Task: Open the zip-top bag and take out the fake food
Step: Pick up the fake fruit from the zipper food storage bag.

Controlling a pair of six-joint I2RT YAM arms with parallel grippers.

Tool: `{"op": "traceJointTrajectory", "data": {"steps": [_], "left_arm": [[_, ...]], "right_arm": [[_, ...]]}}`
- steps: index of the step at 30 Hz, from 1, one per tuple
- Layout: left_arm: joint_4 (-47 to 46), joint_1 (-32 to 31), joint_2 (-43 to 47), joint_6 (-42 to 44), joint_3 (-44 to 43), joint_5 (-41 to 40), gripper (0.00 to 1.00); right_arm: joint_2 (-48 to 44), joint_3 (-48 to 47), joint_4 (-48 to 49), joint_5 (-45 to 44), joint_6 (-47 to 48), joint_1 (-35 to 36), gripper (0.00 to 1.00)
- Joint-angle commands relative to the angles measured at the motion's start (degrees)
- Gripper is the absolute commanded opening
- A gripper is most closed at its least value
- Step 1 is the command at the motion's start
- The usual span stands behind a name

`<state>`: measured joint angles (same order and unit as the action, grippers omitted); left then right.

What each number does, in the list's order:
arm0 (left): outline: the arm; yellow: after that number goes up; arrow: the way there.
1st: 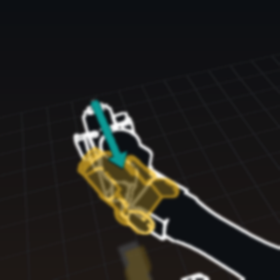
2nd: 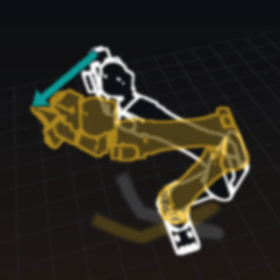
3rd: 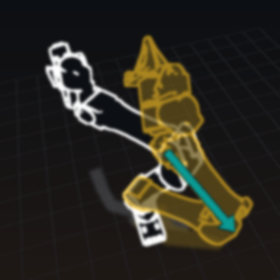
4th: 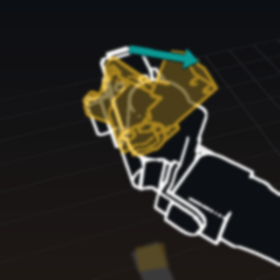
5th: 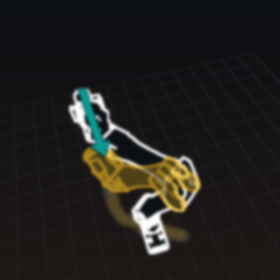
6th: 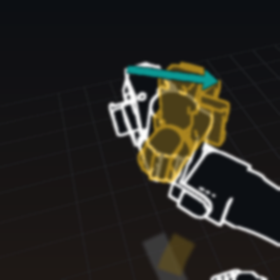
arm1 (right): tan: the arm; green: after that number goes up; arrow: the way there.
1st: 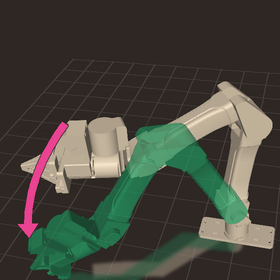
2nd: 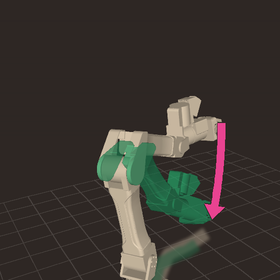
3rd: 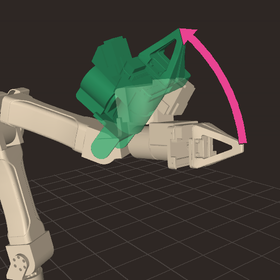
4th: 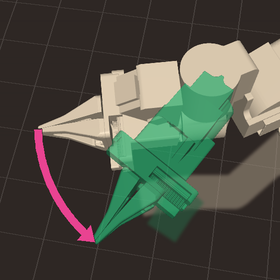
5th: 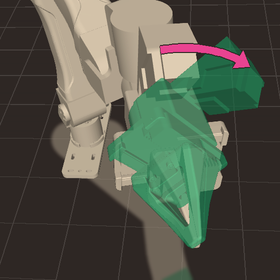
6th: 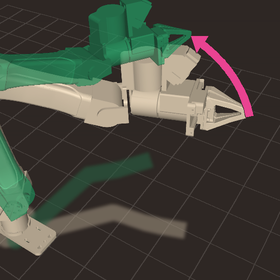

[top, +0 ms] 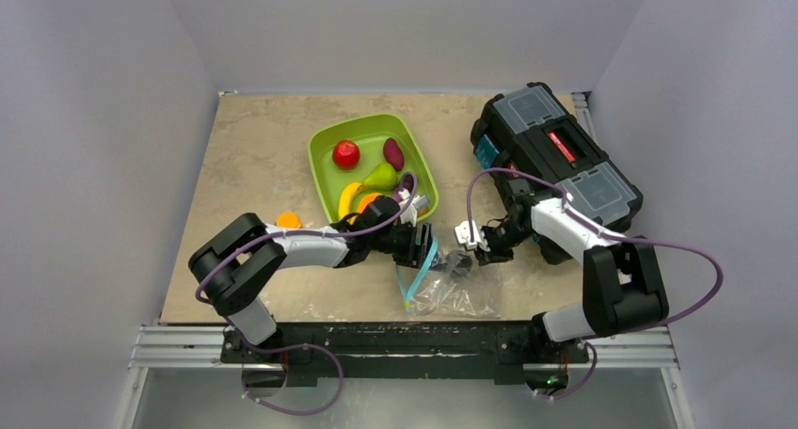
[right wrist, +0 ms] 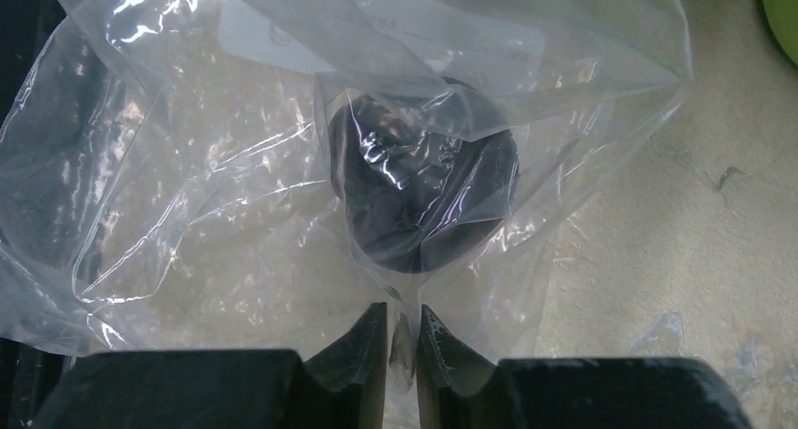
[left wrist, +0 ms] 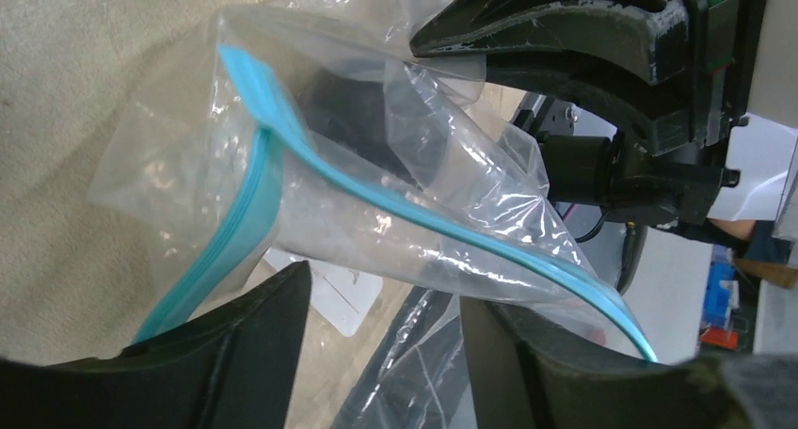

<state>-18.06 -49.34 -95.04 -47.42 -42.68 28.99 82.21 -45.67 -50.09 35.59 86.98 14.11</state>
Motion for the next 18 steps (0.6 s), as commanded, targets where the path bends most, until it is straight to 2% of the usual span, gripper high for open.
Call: {"op": "traceJointTrajectory", "data": {"steps": [1,10,13,18], "left_arm": [[0.17,-0.82,1.27,3.59,-2.08,-1.49,0.64],[-0.29,-0.93,2.32,0.94,-1.43,-2.61,0.65],[-1.22,-0.88,2.79,-0.72,-1.10,-3.29,0.63],[-0.51,-0.93,1.73,-1.50,-2.97,-2.67,0.57]], "right_arm": [[-1.55,-2.30,-1.30,3.03,0.07,0.30,0.22],[-6.98,-4.18,-4.15,6.13,-1.14,0.39,0.48],[-8.88,-3.36,-4.59,7.08,-1.51,0.42,0.50],[-8.14,-1.29,-3.12,5.61,-1.91,1.49,0.48]]}}
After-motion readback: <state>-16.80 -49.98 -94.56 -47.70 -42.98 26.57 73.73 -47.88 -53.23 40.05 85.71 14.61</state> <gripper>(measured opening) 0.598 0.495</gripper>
